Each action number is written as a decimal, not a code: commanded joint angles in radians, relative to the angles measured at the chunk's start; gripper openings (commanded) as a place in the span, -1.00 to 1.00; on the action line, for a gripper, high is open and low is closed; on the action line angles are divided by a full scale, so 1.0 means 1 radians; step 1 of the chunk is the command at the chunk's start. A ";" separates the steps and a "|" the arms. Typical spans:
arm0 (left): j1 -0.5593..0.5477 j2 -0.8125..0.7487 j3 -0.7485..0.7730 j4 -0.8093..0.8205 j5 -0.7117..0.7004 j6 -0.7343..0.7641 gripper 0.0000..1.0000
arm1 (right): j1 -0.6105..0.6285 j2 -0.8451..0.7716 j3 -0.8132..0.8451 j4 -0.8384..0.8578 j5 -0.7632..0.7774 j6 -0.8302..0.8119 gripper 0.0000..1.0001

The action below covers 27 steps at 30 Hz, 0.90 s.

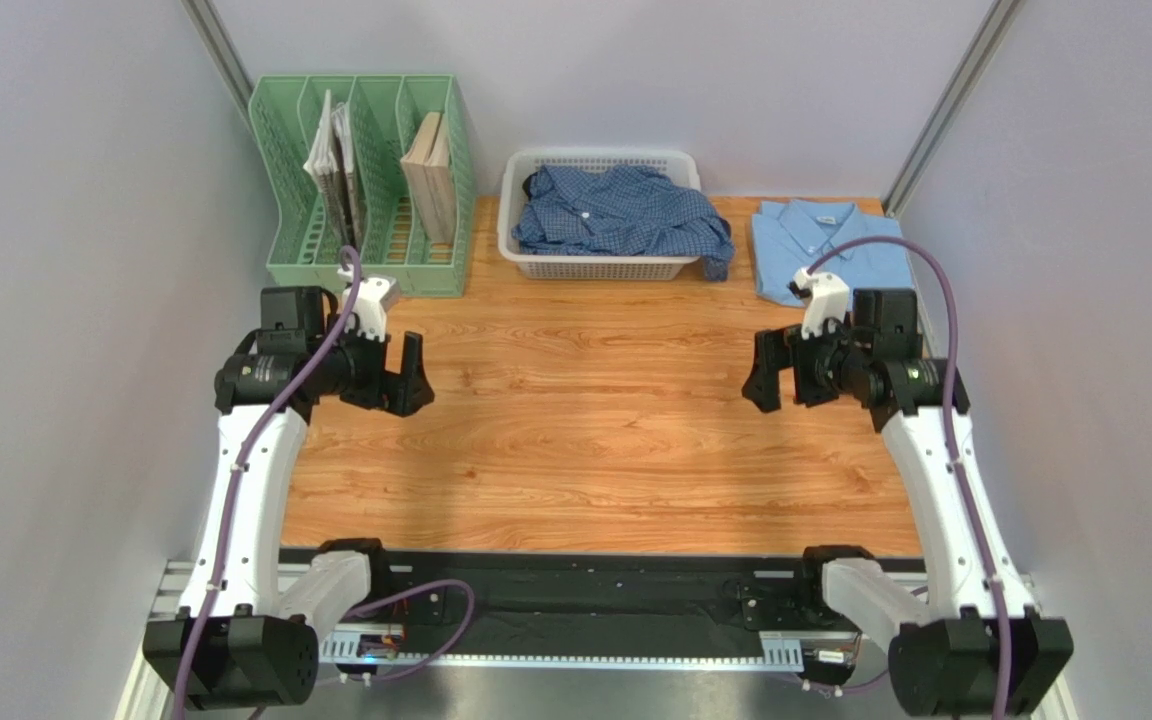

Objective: Fold and stack the long sleeve shirts
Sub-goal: Grab the shirt from the pile

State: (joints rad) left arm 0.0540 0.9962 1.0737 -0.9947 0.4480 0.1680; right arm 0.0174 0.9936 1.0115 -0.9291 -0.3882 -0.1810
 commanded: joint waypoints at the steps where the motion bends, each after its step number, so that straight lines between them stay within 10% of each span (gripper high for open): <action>1: 0.001 0.007 0.057 -0.031 0.072 0.019 0.98 | 0.062 0.208 0.183 0.059 0.026 -0.025 1.00; 15: 0.010 0.107 0.199 -0.148 0.120 0.016 0.98 | 0.343 1.078 1.298 0.118 0.250 -0.040 1.00; 27: 0.010 0.159 0.210 -0.196 0.086 0.022 0.98 | 0.426 1.476 1.449 0.332 0.353 -0.089 1.00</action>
State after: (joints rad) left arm 0.0597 1.1400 1.2617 -1.1656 0.5434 0.1696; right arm 0.4438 2.4138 2.4161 -0.6891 -0.0814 -0.2459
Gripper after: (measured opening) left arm 0.992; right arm 0.998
